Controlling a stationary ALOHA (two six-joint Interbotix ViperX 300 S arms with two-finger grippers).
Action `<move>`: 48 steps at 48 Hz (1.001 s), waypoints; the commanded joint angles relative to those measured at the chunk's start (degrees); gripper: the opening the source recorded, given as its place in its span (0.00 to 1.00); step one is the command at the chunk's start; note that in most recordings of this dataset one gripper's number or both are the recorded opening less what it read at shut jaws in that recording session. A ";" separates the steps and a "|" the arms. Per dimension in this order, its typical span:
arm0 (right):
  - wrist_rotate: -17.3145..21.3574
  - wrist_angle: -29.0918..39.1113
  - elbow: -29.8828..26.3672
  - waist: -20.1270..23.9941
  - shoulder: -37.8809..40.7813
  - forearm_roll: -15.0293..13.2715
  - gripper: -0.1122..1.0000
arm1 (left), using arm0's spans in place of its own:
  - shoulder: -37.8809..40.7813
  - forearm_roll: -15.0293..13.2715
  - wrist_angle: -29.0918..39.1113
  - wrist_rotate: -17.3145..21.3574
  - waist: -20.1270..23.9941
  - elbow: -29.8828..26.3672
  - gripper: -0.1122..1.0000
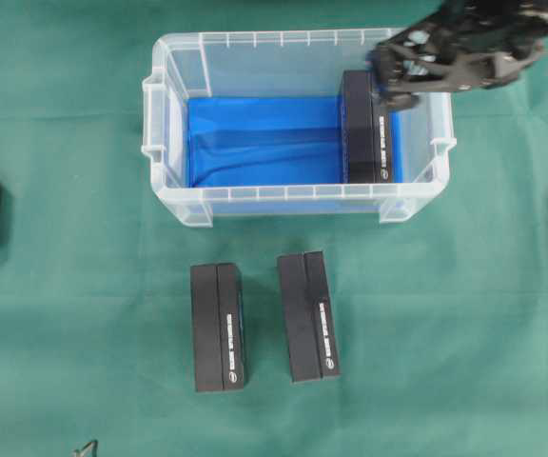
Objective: Take the box out of the case with the right arm.
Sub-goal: 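Move the open right gripper over the right black box in the case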
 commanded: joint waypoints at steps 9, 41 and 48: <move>3.96 -0.09 -5.63 1.85 3.78 0.35 0.90 | 0.44 0.09 -0.26 -0.35 -0.18 -0.53 0.10; 5.98 0.09 -5.36 2.37 3.78 0.00 0.90 | 0.44 0.18 -0.53 -0.53 -0.09 -0.53 0.10; 5.98 0.09 -5.36 2.37 3.69 -0.09 0.90 | 0.53 0.09 -0.88 -0.53 -0.09 -0.53 0.10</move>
